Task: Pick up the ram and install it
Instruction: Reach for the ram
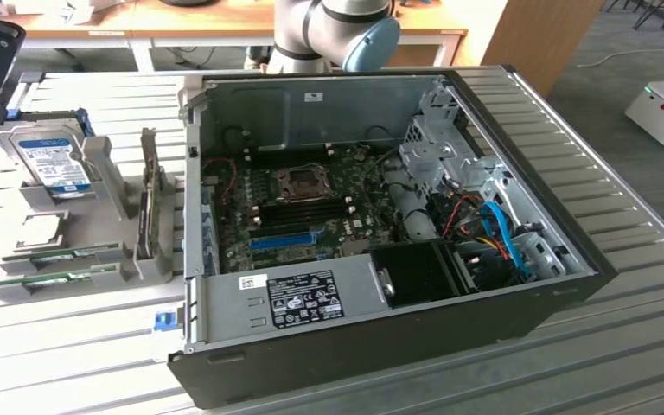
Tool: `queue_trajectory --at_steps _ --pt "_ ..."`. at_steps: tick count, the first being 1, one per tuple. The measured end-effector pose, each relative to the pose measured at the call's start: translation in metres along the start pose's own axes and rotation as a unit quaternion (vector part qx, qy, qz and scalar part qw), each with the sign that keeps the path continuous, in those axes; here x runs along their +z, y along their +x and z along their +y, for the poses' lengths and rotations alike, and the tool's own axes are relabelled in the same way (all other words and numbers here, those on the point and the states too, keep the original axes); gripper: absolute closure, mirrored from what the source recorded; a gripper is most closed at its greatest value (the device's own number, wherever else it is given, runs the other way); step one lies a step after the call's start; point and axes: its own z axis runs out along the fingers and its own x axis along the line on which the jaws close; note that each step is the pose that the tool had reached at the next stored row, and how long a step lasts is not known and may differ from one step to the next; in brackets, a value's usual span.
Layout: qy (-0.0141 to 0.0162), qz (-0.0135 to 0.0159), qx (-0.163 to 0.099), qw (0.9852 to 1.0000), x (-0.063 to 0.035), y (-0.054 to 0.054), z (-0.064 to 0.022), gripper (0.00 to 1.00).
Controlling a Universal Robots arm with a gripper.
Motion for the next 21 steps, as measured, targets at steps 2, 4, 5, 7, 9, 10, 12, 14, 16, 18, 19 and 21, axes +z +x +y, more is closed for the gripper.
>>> queue_trajectory --at_steps 2,4,5,7,9,10,12,14,16,18,19,21 --pt "-0.0001 0.0003 -0.006 1.0 0.0 0.0 -0.0001 0.89" --pt "-0.0002 0.0005 -0.011 0.9999 0.0 0.0 -0.0001 0.89" --pt "-0.0003 0.0006 -0.014 0.9999 0.0 0.0 -0.0001 0.89" --pt "-0.0004 0.0009 -0.021 0.9998 0.0 0.0 -0.0001 0.89" --pt "-0.0005 0.0012 -0.027 0.9996 0.0001 0.0 -0.0002 0.89" --pt "-0.0006 0.0013 -0.029 0.9996 0.0001 0.0 -0.0002 0.89" --pt "-0.0006 0.0013 -0.029 0.9996 0.0001 -0.0001 -0.0002 0.89" --pt "-0.0006 0.0013 -0.029 0.9996 0.0001 0.0 -0.0002 0.89" --pt "-0.0007 0.0011 -0.029 0.9996 0.0003 -0.0001 -0.0009 0.89" --pt "-0.0006 0.0013 -0.029 0.9996 0.0 -0.0002 -0.0023 0.89" --pt "-0.0006 0.0013 -0.029 0.9996 -0.0001 -0.0002 -0.0032 0.89" --pt "-0.0006 0.0013 -0.029 0.9996 -0.0001 -0.0003 -0.0052 0.89"
